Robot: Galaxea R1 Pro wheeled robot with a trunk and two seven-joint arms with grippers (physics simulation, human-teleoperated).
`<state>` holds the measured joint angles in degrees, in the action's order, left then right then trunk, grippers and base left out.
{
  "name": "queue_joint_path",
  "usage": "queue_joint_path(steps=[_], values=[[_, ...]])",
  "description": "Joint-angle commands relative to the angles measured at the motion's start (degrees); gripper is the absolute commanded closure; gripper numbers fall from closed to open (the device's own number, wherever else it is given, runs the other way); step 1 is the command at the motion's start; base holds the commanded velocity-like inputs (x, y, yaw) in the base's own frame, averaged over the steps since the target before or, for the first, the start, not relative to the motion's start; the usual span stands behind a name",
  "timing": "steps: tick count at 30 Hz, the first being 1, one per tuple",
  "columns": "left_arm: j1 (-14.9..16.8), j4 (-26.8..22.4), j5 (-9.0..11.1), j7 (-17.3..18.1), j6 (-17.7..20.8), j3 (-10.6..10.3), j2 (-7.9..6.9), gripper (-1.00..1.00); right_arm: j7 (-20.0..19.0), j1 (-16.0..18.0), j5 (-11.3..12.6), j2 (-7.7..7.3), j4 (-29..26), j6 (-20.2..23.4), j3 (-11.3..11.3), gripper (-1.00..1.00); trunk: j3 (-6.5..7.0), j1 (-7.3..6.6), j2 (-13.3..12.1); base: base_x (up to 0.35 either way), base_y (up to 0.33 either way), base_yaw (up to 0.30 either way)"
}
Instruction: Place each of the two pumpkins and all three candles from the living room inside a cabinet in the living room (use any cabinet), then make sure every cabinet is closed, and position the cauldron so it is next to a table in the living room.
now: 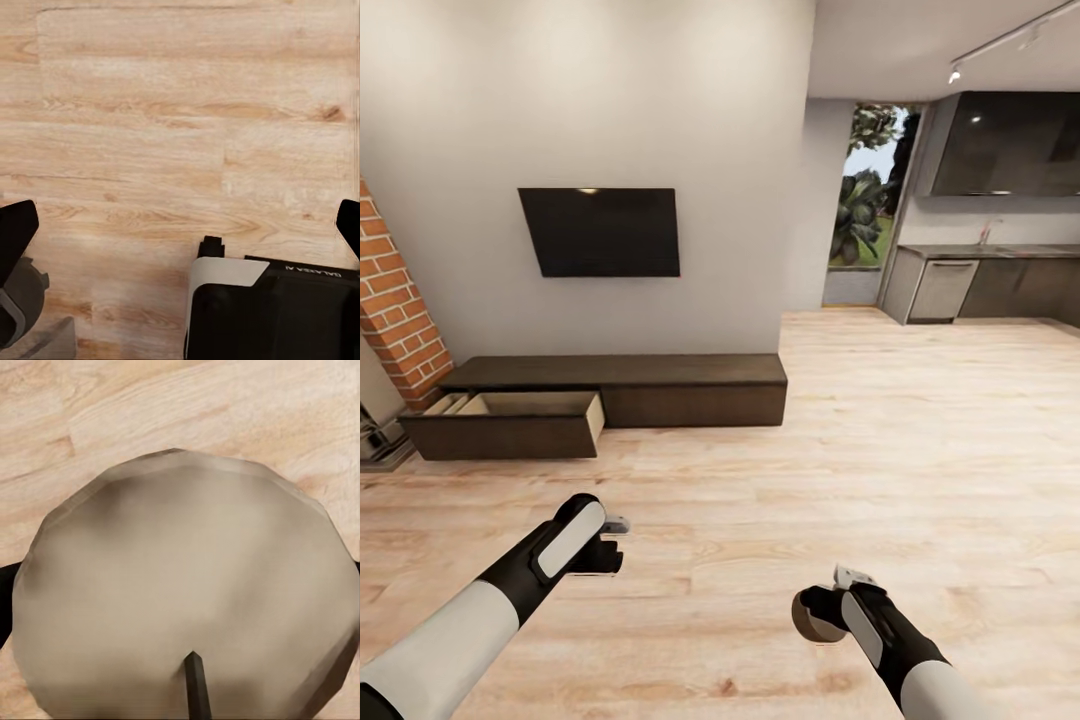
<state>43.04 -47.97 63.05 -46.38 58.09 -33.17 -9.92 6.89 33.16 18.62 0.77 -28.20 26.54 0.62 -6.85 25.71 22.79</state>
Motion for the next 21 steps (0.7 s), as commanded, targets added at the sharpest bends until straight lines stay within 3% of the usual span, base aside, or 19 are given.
queue_joint_path(steps=[1, 9, 12, 14, 17, 19, 20, 21], values=[[0.06, -0.82, 0.59, -0.53, 0.13, -0.26, -0.09, -1.0, 0.55, 0.01, 0.8, -0.02, -0.13, 0.07, 0.05, 1.0, -0.13, 0.07, 0.13, 0.334, 0.093, 0.0], [-0.2, -7.01, 1.13, -0.49, 0.58, -0.01, -0.82, -1.0, 0.5, 0.03, 0.81, -0.05, -0.11, -0.08, 0.0, 1.0, -0.13, 0.07, 0.13, 0.333, 0.087, 0.0], [-0.24, -8.16, 1.14, -0.53, 0.79, 2.03, -1.6, -1.0, 0.5, 0.02, 0.81, -0.07, -0.1, -0.08, 0.0, 1.0, -0.13, 0.07, 0.13, 0.294, 0.044, 0.0], [-0.34, -11.13, 1.14, -0.53, 1.91, 5.74, -3.17, -1.0, 0.5, 0.01, 0.81, -0.09, -0.1, -0.09, 0.0, 1.0, -0.13, 0.07, 0.13, 0.218, 0.018, 0.0], [-0.58, -18.18, 1.38, -0.5, 1.91, 9.3, -5.56, -1.0, 0.5, 0.02, 0.81, -0.07, -0.1, -0.09, -0.03, 1.0, -0.13, 0.07, 0.13, 0.18, 0.008, 0.0], [-1.07, -24.76, 2.19, -0.49, 1.91, 11.19, -8.24, -1.0, 0.5, 0.01, 0.81, -0.07, -0.1, -0.09, -0.06, 1.0, -0.13, 0.07, 0.13, 0.164, 0.003, 0.0], [-1.94, -28.6, 3.63, -0.48, 1.91, 12.13, -10.15, -1.0, 0.5, 0.01, 0.81, -0.07, -0.1, -0.09, -0.07, 1.0, -0.13, 0.07, 0.13, 0.153, 0.002, 0.0], [-2.48, -30.21, 4.67, -0.48, 1.91, 12.65, -11.04, -1.0, 0.5, 0.01, 0.81, -0.08, -0.1, -0.09, -0.07, 1.0, -0.13, 0.07, 0.13, 0.138, 0.002, 0.0]])
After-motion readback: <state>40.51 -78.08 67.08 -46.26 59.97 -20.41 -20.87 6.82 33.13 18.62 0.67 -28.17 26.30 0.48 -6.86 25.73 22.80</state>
